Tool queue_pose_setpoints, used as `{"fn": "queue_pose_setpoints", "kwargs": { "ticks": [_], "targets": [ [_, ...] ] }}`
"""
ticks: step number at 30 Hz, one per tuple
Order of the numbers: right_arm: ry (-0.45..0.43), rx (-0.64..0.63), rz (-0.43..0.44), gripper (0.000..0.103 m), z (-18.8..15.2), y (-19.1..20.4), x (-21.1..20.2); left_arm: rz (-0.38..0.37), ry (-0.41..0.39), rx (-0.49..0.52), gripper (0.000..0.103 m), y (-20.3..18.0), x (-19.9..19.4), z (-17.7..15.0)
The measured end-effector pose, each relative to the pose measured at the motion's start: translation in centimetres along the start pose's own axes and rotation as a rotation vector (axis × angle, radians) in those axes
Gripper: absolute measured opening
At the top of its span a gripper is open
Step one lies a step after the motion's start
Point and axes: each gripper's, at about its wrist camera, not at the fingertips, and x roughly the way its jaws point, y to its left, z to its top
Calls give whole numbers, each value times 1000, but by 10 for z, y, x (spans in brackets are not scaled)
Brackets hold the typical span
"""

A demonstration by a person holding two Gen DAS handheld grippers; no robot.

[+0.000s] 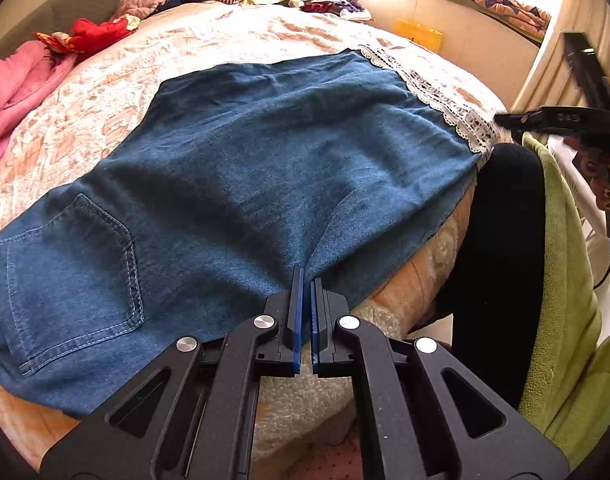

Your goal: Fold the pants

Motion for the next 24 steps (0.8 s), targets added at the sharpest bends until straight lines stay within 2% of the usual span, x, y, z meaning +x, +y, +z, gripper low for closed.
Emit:
{"fn": "queue_pose_setpoints", "kwargs": {
  "ticks": [1, 3, 6, 9, 11, 12, 14, 18, 20, 23, 24],
  "targets": [
    [-44, -101, 0, 32, 0, 16, -10, -3, 1, -2, 0, 1, 1, 0],
    [-47, -306, 34, 41, -4, 52, -13, -7, 4, -6, 0, 1, 3, 1],
    [-52, -724, 76, 41, -39, 131, 0, -8, 0, -12, 0, 1, 1, 0],
    [-13, -899, 103, 41, -61, 173, 24, -5, -7, -10, 0, 1, -3, 0],
    [8, -983, 42, 40, -73, 188, 48, -3, -10, -4, 0, 0, -6, -1],
    [11, -1007, 25, 32, -76, 190, 56, -2, -10, 0, 0, -1, -6, -2],
    [57, -971, 40, 5, -71, 184, 65, -2, -7, 8, 0, -2, -8, -3],
    [121, -880, 158, 5, -61, 165, 58, -11, 21, 32, 0, -6, -7, -8],
    [150, -859, 180, 5, -60, 158, 61, -11, 37, 43, 2, -7, -3, -10],
    [203, -793, 224, 12, -55, 152, 67, -14, 58, 39, 4, -6, 1, -13],
    [208, -769, 245, 19, -52, 149, 66, -22, 56, 38, 4, -6, -2, -13]
  ]
}}
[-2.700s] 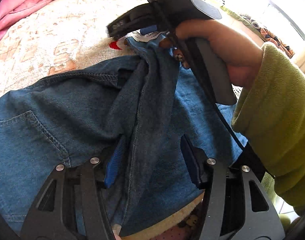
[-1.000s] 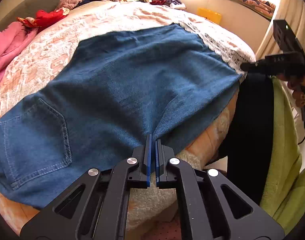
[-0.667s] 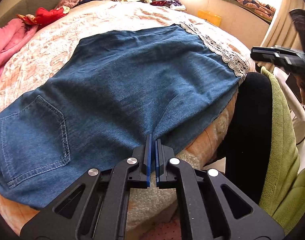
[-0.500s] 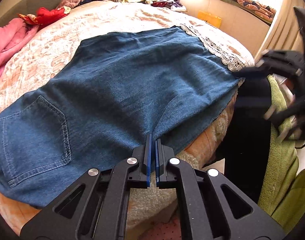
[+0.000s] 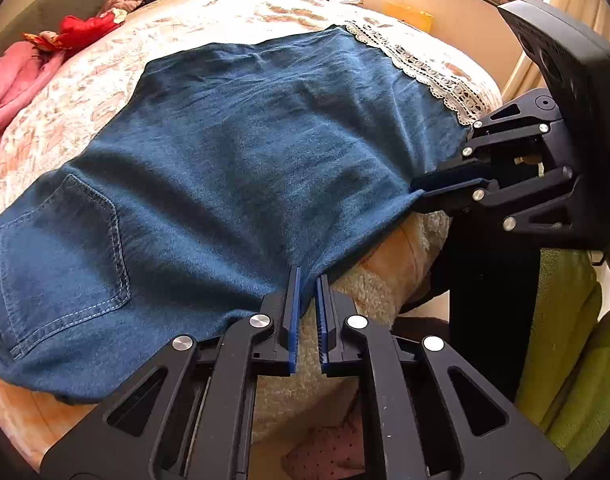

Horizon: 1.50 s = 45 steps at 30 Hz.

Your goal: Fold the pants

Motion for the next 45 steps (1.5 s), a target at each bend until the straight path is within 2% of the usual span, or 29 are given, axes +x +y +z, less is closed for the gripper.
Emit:
{"fn": "queue_pose_setpoints", "kwargs": {
  "ticks": [1, 2, 4, 7, 10, 12, 15, 18, 20, 22, 25, 27, 30, 33, 35, 37, 38, 39, 40, 42, 45],
  "targets": [
    [-5, 29, 37, 24, -2, -7, -7, -7, 0, -3, 10, 1, -4, 0],
    [-18, 44, 41, 31, -3, -7, -13, -15, -4, -5, 22, 2, -8, -1],
    [-83, 93, 37, 35, -8, -24, -35, -25, -33, -17, 35, 7, -22, 1],
    [-196, 207, 9, 39, -9, -56, -61, -15, -89, -81, 36, 27, -38, 15],
    [-227, 310, -4, 40, -7, -87, -63, 6, -133, -172, 43, 55, -45, 37],
    [-202, 352, -2, 45, -6, -103, -52, 8, -144, -220, 45, 71, -41, 52],
    [-73, 397, -24, 45, -11, -117, -21, 48, -119, -291, 48, 94, -27, 73],
    [-52, 384, -18, 45, -9, -119, -21, 76, -118, -308, 50, 104, -22, 88],
    [-120, 385, -27, 45, 2, -124, -37, 80, -124, -307, 57, 109, -20, 99],
    [-202, 427, -48, 45, 7, -144, -54, 77, -123, -306, 57, 114, -17, 106],
    [-263, 528, -87, 45, 17, -188, -61, 38, -120, -341, 57, 123, 0, 119],
    [-265, 573, -100, 47, 19, -208, -58, 24, -110, -363, 57, 130, 10, 124],
    [-267, 589, -71, 47, 30, -231, -41, 26, -89, -379, 57, 136, 27, 129],
    [-250, 623, 5, 47, 34, -250, -25, 14, -70, -389, 57, 141, 44, 133],
    [-206, 641, 35, 47, 34, -258, -5, -2, -60, -398, 57, 144, 54, 133],
    [-194, 655, 77, 44, 35, -259, 8, -7, -53, -406, 53, 145, 61, 132],
    [-196, 654, 106, 33, 36, -258, 10, -3, -50, -408, 35, 143, 63, 132],
    [-200, 652, 122, 22, 36, -257, 10, -5, -51, -401, 21, 140, 62, 133],
    [-213, 645, 153, 20, 36, -255, 9, -22, -55, -394, 2, 137, 60, 134],
    [-253, 611, 157, 18, 39, -249, -3, 1, -70, -369, 2, 131, 53, 138],
    [-320, 570, 110, 18, 48, -248, -27, 34, -119, -335, 1, 129, 40, 149]
  ]
}}
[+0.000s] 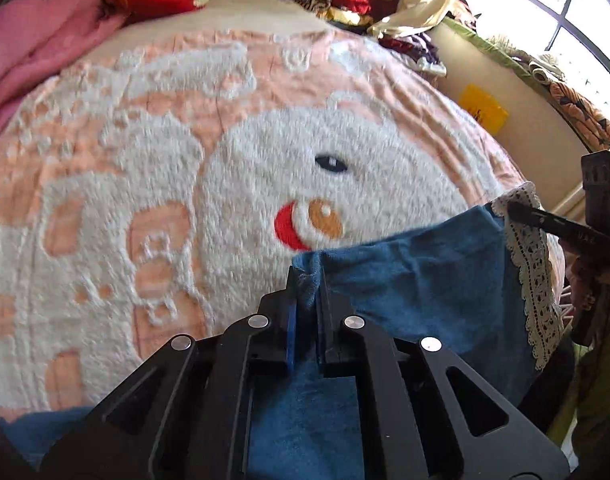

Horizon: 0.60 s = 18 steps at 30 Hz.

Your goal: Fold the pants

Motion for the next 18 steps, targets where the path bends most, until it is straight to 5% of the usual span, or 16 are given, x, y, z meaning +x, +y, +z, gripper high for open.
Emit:
{"fn": "queue_pose_setpoints", "kwargs": {
  "ticks": [3, 8, 12, 18],
  "targets": [
    [-36, -27, -39, 18, 17, 1, -4, 14, -8, -16, 1, 3, 6, 13],
    [54, -88, -163, 18, 24, -3, 37, 75, 22, -22, 1, 7, 38, 17],
    [79, -93, -214, 31, 15, -10, 53, 64, 14, -50, 2, 14, 47, 11],
    [-18, 24, -112, 44, -5, -7, -13, 68, -35, -53, 19, 10, 1, -1]
  ]
}}
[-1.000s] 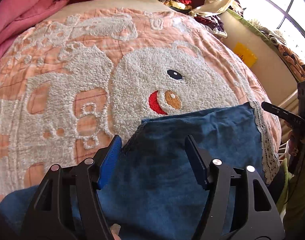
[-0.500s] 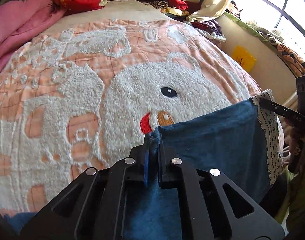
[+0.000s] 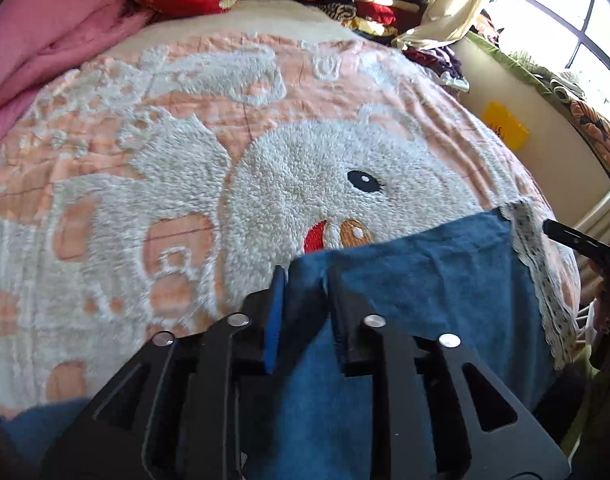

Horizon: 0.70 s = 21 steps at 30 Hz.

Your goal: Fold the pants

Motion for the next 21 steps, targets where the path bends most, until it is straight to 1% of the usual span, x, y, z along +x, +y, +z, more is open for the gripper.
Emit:
{"fn": "queue_pose_setpoints", "kwargs": {
  "ticks": [2, 5, 6, 9, 11, 12, 13, 14, 15, 17, 18, 21],
  "targets": [
    [-13, 22, 31, 44, -20, -2, -27, 1, -20, 15, 22, -3, -23, -13],
    [27, 65, 79, 45, -50, -6, -48, -16, -22, 44, 22, -12, -48, -40],
    [48, 82, 82, 45, -59, -8, -50, -29, -21, 53, 22, -15, -54, -49],
    [111, 121, 50, 45, -83, -13, -49, -21, 8, 86, 23, -22, -64, -78],
    [136, 140, 45, 45, -90, -16, -44, 4, 34, 106, 26, -25, -63, -93],
    [150, 151, 41, 45, -91, -17, -40, 21, 44, 119, 32, -25, -61, -100],
    [174, 162, 43, 45, -95, -17, -35, 51, 57, 120, 34, -23, -58, -108],
    [188, 168, 51, 45, -97, -17, -32, 62, 71, 108, 34, -20, -56, -114],
    [201, 171, 64, 38, -98, -15, -28, 53, 89, 83, 34, -15, -52, -118],
    [207, 132, 76, 21, -99, -7, -29, 40, 82, 57, 34, -10, -50, -123],
    [203, 118, 78, 17, -99, -5, -31, 38, 78, 58, 34, -9, -49, -123],
    [171, 58, 41, 16, -97, 8, -47, 28, 77, 40, 34, -5, -51, -120]
  ]
}}
